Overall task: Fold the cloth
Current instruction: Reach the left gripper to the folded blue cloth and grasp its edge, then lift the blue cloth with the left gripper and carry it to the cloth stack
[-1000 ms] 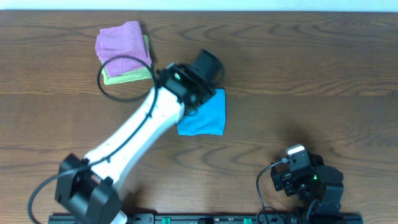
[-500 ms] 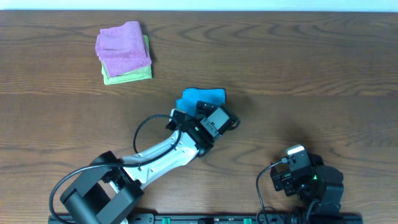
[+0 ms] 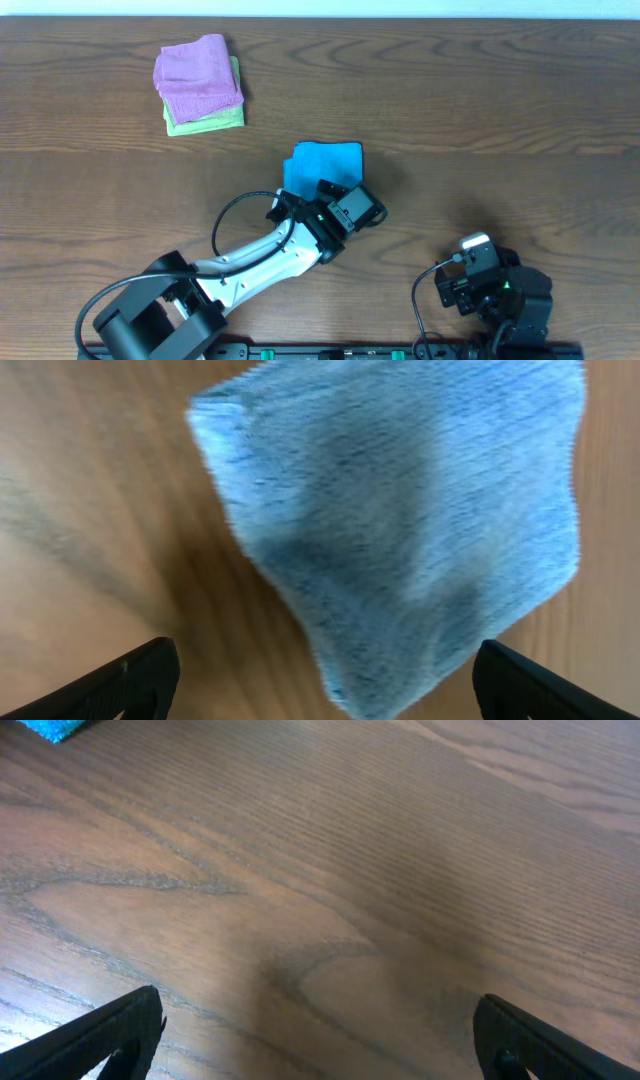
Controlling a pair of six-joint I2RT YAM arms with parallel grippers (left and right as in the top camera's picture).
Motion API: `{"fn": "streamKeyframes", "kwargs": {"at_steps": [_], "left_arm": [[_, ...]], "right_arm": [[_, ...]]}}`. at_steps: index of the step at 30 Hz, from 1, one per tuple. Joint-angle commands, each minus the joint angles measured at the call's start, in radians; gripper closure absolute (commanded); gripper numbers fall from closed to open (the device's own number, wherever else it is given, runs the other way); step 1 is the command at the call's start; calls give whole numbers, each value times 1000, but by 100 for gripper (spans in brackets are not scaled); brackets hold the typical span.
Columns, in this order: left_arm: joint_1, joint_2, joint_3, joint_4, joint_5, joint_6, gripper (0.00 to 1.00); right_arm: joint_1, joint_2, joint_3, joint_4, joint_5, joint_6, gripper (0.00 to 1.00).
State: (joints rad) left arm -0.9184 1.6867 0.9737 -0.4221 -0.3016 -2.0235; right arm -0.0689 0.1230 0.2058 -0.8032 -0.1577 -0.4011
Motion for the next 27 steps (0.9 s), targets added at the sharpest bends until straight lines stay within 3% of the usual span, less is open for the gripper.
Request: {"fn": "streamKeyframes", "kwargs": {"at_steps": [1, 4, 22, 27], "left_arm": [[-1, -16, -12, -20, -32, -61, 5], [-3, -19, -12, -3, -93, -61, 5], [0, -3, -70, 69, -71, -61, 5], [1, 43, -70, 158, -124, -61, 5]], "right_arm": [[-8, -8, -6, -2, -8, 12, 1], [-8, -8, -6, -2, -8, 12, 1], [-8, -8, -6, -2, -8, 12, 1], [-8, -8, -6, -2, -7, 12, 1]]}}
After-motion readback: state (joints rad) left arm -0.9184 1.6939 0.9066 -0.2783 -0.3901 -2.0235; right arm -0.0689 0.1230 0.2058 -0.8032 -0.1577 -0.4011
